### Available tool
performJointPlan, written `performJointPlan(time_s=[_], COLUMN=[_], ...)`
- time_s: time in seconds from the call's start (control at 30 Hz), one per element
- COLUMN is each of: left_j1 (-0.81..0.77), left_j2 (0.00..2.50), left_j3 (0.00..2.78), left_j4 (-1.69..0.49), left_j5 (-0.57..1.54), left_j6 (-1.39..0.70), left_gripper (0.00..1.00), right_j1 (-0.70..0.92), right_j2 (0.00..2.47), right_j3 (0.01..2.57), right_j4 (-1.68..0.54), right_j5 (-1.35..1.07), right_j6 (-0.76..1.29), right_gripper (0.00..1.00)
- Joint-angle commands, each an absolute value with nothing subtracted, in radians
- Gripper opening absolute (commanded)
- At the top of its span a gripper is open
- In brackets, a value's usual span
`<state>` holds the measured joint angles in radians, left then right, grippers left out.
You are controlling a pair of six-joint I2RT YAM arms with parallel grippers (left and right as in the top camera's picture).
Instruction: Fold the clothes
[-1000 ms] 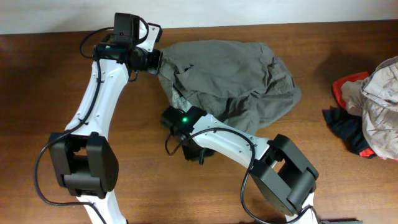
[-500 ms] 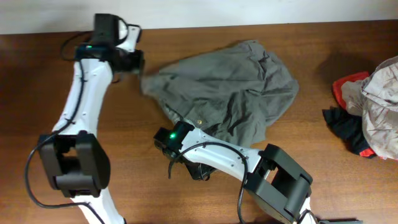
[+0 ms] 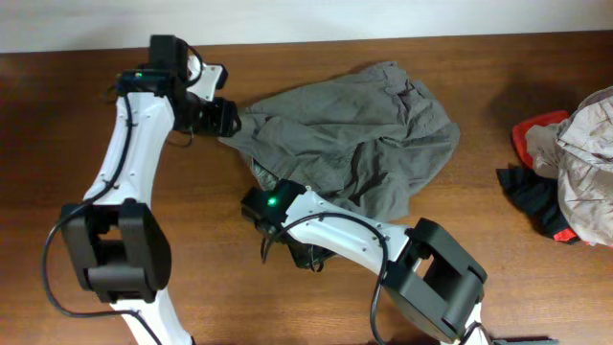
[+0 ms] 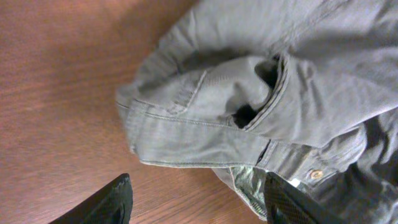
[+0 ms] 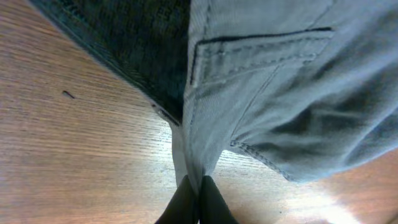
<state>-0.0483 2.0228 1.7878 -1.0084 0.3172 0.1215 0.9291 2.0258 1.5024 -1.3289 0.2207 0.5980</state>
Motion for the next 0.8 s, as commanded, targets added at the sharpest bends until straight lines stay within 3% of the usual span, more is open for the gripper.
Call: performJointPlan(time_s=[0.0,0.23,0.47,0.5,0.6,0.63,0.67,0.77], left_j1=[-0.043,-0.043,-0.044,-0.044,-0.044,-0.041,-0.040,-0.022], left_j2=[2.108,2.148,2.151,2.151,2.151,2.150,2.150,2.137], left_j3=[1.736,1.734,1.732,1.732,1.732,1.734,1.737,1.782], left_j4=[-1.004,-0.992,-0.845,-0.833,-0.818,-0.814,-0.815,-0.827], left_j5=[0.304,0.310,0.312,0.319,0.349,0.356,0.356,0.364], left_j6=[0.094,0.094,0.093,0.090,0.090,0.090,0.090,0.054], left_gripper=[0.66,0.66,0.65,0.59,0.24,0.05,0.00,0.00], right_j1=[0.921,0.921,0.921,0.921,0.921,0.921,0.921,0.921], right_j2=[1.986,1.986,1.986,1.986,1.986,1.986,1.986,1.987], right_j3=[1.524,1.524,1.524,1.524,1.524,1.524,1.524,1.524], right_j4=[-1.332,-1.332,-1.331,-1.331,-1.331,-1.330,-1.329,-1.331], right_j5=[0.248,0.248,0.248,0.248,0.248,0.248,0.248,0.248], right_j6=[0.611,0.611,0.611,0.611,0.611,0.611,0.611,0.611], right_gripper=[0.04,0.04,0.04,0.04,0.04,0.04,0.04,0.04])
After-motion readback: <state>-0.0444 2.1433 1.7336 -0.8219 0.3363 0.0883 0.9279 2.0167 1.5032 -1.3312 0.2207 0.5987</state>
